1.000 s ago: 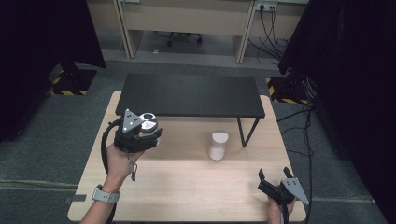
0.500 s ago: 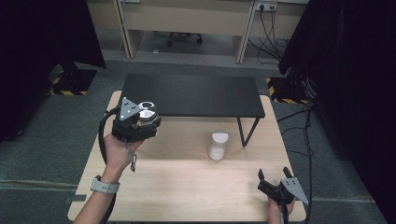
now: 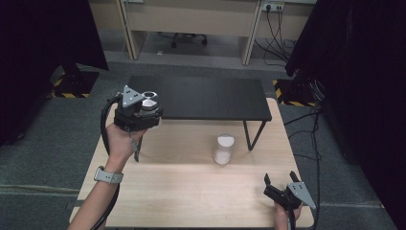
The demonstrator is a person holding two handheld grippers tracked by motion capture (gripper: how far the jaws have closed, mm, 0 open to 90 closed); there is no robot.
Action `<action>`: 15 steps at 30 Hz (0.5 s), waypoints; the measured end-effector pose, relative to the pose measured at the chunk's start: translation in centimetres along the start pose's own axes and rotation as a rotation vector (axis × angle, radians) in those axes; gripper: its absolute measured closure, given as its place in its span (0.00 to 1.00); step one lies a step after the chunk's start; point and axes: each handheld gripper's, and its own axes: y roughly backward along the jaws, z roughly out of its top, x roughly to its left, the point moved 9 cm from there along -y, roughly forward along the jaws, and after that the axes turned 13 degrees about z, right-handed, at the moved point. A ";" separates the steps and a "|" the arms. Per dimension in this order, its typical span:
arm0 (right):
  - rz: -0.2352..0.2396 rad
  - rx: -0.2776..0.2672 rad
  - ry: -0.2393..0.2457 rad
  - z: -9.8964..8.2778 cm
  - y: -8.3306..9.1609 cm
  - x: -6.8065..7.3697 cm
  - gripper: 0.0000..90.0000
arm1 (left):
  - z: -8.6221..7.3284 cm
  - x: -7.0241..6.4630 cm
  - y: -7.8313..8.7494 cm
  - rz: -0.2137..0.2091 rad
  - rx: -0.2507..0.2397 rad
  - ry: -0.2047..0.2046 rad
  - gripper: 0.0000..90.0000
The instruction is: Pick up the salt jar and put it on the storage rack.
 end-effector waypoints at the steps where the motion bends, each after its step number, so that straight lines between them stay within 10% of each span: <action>1: 0.001 0.000 0.001 0.0 0.0 0.0 0.00 | 0.2 0.2 -0.2 0.002 0.000 -0.002 0.35; 15: -0.001 -0.001 -0.004 0.0 -0.1 -0.1 0.00 | 2.3 1.2 -3.6 0.015 -0.002 -0.009 0.35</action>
